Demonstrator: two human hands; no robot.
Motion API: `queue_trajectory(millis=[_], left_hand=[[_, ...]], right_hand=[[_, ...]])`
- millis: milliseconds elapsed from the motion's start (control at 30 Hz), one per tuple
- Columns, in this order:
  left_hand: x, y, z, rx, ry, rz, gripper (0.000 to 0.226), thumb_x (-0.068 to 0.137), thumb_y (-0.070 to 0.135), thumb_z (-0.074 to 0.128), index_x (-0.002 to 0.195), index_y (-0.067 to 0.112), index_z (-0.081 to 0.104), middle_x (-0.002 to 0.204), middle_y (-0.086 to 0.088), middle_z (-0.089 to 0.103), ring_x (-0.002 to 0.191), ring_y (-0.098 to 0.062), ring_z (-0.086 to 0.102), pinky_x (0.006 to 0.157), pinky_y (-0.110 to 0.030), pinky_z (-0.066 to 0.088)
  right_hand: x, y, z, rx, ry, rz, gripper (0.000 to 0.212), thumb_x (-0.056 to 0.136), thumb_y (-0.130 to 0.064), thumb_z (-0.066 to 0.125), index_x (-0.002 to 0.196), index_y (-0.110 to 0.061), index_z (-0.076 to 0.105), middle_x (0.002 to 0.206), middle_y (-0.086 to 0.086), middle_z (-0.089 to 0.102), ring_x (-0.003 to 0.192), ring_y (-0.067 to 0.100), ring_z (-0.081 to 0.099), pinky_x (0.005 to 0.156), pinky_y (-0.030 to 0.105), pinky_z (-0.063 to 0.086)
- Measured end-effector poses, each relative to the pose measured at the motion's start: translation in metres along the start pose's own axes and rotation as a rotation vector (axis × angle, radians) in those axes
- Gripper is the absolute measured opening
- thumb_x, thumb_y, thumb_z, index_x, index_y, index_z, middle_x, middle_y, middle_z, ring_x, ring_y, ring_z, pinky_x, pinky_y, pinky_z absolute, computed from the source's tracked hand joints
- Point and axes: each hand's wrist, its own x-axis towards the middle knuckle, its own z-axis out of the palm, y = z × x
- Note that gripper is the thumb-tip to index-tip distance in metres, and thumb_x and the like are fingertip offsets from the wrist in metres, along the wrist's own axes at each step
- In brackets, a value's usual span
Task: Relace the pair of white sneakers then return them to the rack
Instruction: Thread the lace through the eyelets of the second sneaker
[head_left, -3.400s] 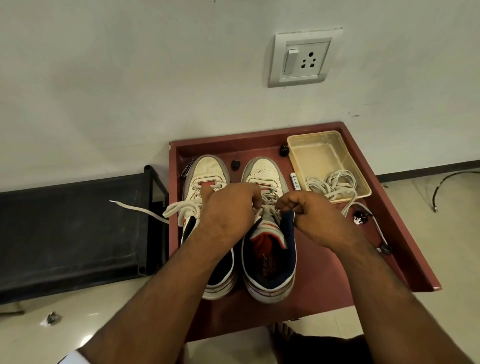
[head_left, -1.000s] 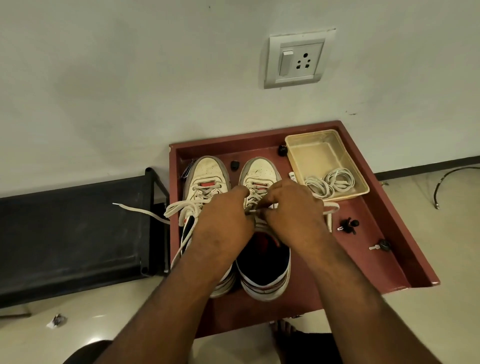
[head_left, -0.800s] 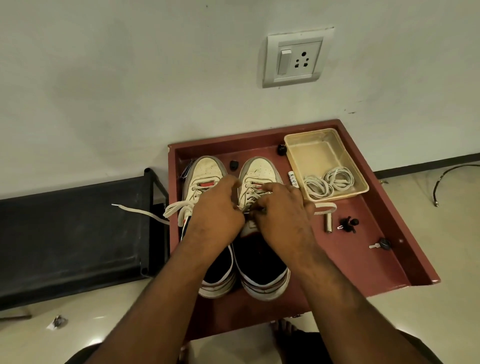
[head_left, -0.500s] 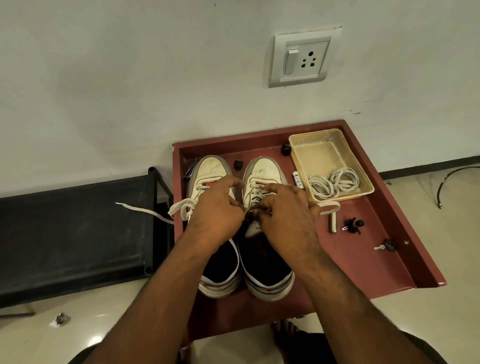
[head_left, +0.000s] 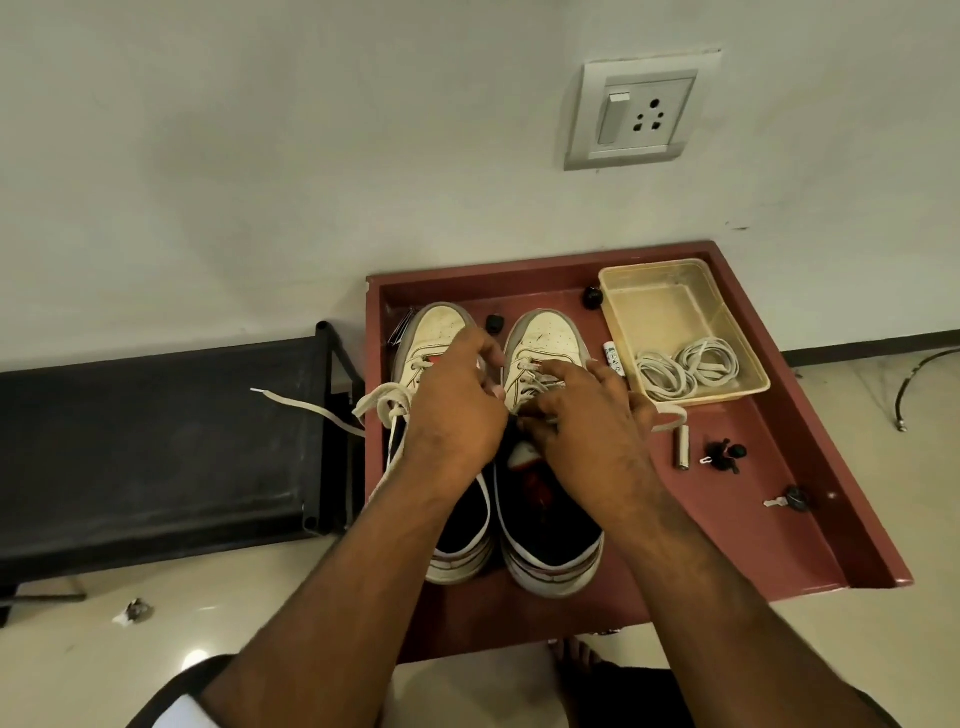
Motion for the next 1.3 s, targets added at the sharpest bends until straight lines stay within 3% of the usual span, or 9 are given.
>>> queue_trajectory(millis=[133,333,467,600,833,967,1100,1200,1300], left_hand=[[0.009,0.010,-0.034,-0.270,0.222,-0.029,0.046,0.084,-0.016,0.044,0.080,0.028,0.055,0.080,-0.001,0.054,0.054,-0.008,0.059,0.044,-0.035,0.054],[0.027,-0.020,-0.127,-0.122,0.907,0.082,0.028,0.081,0.005,0.047,0.092,0.027,0.059,0.093,0.009,0.056,0.086,-0.005,0.055,0.083,-0.036,0.050],[0.016,-0.004,-0.085,0.328,0.328,0.087,0.013,0.084,0.035,0.062,0.090,0.045,0.066,0.124,0.005,0.058,0.117,-0.025,0.054,0.099,-0.048,0.045],[0.000,0.012,-0.028,0.815,-0.216,0.077,0.030,0.093,0.030,0.062,0.118,0.047,0.063,0.162,0.005,0.015,0.151,-0.030,-0.002,0.114,-0.064,0.004],[0.010,0.004,-0.039,0.536,-0.096,0.027,0.010,0.088,0.034,0.069,0.083,0.043,0.071,0.138,0.020,0.052,0.138,-0.013,0.036,0.115,-0.064,0.009],[0.024,-0.005,-0.116,-0.283,0.506,-0.011,0.023,0.087,0.012,0.063,0.077,0.031,0.072,0.074,0.018,0.068,0.076,0.000,0.063,0.080,-0.022,0.050],[0.023,-0.033,-0.149,-0.239,0.809,-0.140,0.020,0.084,0.021,0.060,0.103,0.024,0.067,0.099,0.009,0.062,0.081,0.001,0.054,0.083,-0.025,0.047],[0.019,-0.026,-0.123,0.113,0.618,-0.044,0.041,0.080,0.009,0.060,0.117,0.027,0.060,0.129,0.005,0.056,0.108,-0.007,0.054,0.102,-0.032,0.042],[0.014,-0.003,-0.073,0.254,0.092,0.111,0.035,0.088,0.008,0.059,0.103,0.039,0.065,0.121,0.016,0.064,0.099,-0.007,0.059,0.114,-0.053,0.026]], right_hand=[[-0.002,0.000,-0.002,0.010,0.004,-0.006,0.020,0.091,-0.045,0.059,0.108,-0.045,0.069,0.150,-0.023,0.035,0.146,0.019,0.012,0.114,0.050,0.010],[0.001,-0.002,0.001,0.021,-0.001,-0.001,0.015,0.090,-0.042,0.062,0.102,-0.044,0.072,0.150,-0.024,0.034,0.147,0.017,0.010,0.116,0.054,0.008],[0.003,-0.002,0.003,0.032,0.011,-0.003,0.016,0.090,-0.041,0.061,0.102,-0.042,0.073,0.150,-0.023,0.035,0.146,0.017,0.010,0.116,0.054,0.008],[0.003,-0.001,0.004,-0.001,0.019,-0.011,0.018,0.090,-0.044,0.061,0.105,-0.042,0.072,0.150,-0.022,0.036,0.146,0.018,0.011,0.115,0.053,0.011],[0.003,0.001,0.002,0.009,0.012,-0.016,0.019,0.089,-0.047,0.061,0.105,-0.043,0.071,0.150,-0.021,0.035,0.146,0.018,0.011,0.115,0.056,0.011],[0.001,0.005,0.002,0.038,0.033,-0.012,0.020,0.088,-0.049,0.063,0.104,-0.041,0.072,0.150,-0.018,0.036,0.145,0.017,0.011,0.115,0.052,0.009],[0.003,0.005,0.003,0.064,0.041,-0.008,0.021,0.086,-0.045,0.067,0.105,-0.039,0.072,0.151,-0.016,0.036,0.145,0.018,0.011,0.115,0.051,0.009],[0.004,0.005,0.003,0.065,0.047,0.003,0.021,0.086,-0.042,0.068,0.106,-0.037,0.071,0.151,-0.015,0.034,0.145,0.018,0.011,0.114,0.050,0.009],[0.004,0.005,0.002,0.078,0.048,0.012,0.022,0.085,-0.042,0.069,0.107,-0.038,0.071,0.152,-0.014,0.034,0.145,0.019,0.012,0.114,0.049,0.012]])
